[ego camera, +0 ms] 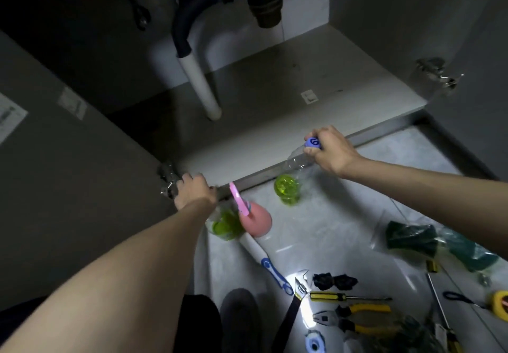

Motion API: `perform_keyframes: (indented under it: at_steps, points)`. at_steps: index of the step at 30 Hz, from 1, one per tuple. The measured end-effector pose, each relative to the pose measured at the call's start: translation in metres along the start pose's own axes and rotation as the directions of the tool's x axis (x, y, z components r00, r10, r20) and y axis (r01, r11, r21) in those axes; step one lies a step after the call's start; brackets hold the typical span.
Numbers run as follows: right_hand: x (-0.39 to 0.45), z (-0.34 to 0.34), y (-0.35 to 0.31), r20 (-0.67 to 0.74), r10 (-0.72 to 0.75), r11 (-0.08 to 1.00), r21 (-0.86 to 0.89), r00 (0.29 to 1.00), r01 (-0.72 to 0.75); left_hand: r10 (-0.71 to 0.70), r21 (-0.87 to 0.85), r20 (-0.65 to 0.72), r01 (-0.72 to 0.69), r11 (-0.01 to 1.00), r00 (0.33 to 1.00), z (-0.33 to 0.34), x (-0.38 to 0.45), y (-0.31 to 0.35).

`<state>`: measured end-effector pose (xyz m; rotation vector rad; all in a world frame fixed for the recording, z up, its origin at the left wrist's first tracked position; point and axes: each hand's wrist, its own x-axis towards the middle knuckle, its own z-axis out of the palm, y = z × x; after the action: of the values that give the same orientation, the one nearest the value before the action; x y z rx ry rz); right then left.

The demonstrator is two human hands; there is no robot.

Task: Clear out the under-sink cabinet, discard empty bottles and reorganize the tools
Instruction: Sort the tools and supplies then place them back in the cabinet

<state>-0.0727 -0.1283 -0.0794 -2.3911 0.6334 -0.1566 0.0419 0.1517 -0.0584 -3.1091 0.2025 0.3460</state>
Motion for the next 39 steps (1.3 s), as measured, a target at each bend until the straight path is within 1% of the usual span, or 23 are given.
perform_keyframes:
  at_steps: [3, 5, 6, 8, 10, 14, 16, 19, 21, 24, 26, 28, 30, 33, 36, 39]
  points:
    - [-0.002, 0.008, -0.016, 0.027, -0.073, 0.997, 0.003, 0.997, 0.073, -0.047, 0.023, 0.198, 0.043, 0.999, 0.979, 0.018, 0.001, -0.008]
    - [-0.004, 0.009, -0.021, 0.057, -0.112, 0.994, 0.011, 0.992, 0.112, -0.055, 0.020, 0.271, 0.051, 0.998, 0.961, 0.029, -0.001, -0.015]
    - [-0.005, 0.009, -0.022, 0.072, -0.126, 0.992, 0.004, 0.989, 0.126, -0.051, 0.009, 0.272, 0.050, 0.999, 0.961, 0.034, -0.002, -0.017]
    - [-0.007, 0.006, -0.022, 0.102, -0.143, 0.989, -0.027, 0.984, 0.146, -0.037, -0.001, 0.231, 0.038, 0.999, 0.972, 0.038, -0.006, -0.021]
    - [-0.009, -0.001, -0.018, 0.122, -0.141, 0.987, -0.060, 0.982, 0.149, -0.012, 0.022, 0.201, 0.008, 1.000, 0.980, 0.036, -0.007, -0.022]
    - [-0.014, -0.017, -0.012, 0.137, -0.093, 0.991, -0.082, 0.986, 0.105, -0.040, 0.032, 0.243, 0.034, 0.999, 0.969, 0.018, -0.009, -0.019]
    - [-0.019, -0.026, -0.010, 0.133, -0.067, 0.993, -0.084, 0.989, 0.079, -0.049, 0.045, 0.306, 0.037, 0.998, 0.951, 0.002, -0.013, -0.014]
    - [-0.028, -0.041, -0.012, 0.121, -0.039, 0.995, -0.089, 0.992, 0.050, -0.064, 0.069, 0.453, 0.037, 0.997, 0.889, -0.025, -0.018, -0.001]
    - [-0.035, -0.052, -0.012, 0.124, 0.000, 0.997, -0.080, 0.992, 0.010, -0.099, 0.129, 0.517, 0.037, 0.991, 0.850, -0.046, -0.026, 0.010]
    - [-0.047, -0.069, -0.007, 0.169, 0.075, 0.997, -0.004, 0.983, -0.075, -0.080, 0.204, 0.565, -0.045, 0.978, 0.821, -0.080, -0.043, 0.033]
    - [-0.053, -0.079, -0.002, 0.185, 0.100, 0.994, 0.020, 0.978, -0.105, -0.022, 0.201, 0.587, -0.120, 0.972, 0.809, -0.097, -0.054, 0.049]
    - [-0.058, -0.089, 0.005, 0.208, 0.132, 0.990, 0.025, 0.969, -0.140, 0.061, 0.097, 0.593, -0.146, 0.984, 0.803, -0.106, -0.061, 0.068]
    - [-0.060, -0.098, 0.013, 0.239, 0.171, 0.982, 0.042, 0.956, -0.186, 0.154, -0.033, 0.566, -0.165, 0.986, 0.810, -0.108, -0.067, 0.086]
    - [-0.060, -0.110, 0.029, 0.248, 0.216, 0.968, 0.072, 0.944, -0.240, 0.241, -0.215, 0.525, -0.147, 0.966, 0.817, -0.099, -0.071, 0.113]
    - [-0.058, -0.117, 0.046, 0.211, 0.263, 0.955, 0.080, 0.941, -0.285, 0.303, -0.394, 0.503, -0.098, 0.914, 0.809, -0.079, -0.070, 0.144]
    - [-0.050, -0.123, 0.065, 0.161, 0.320, 0.937, 0.093, 0.934, -0.337, 0.365, -0.541, 0.451, -0.076, 0.838, 0.814, -0.050, -0.065, 0.184]
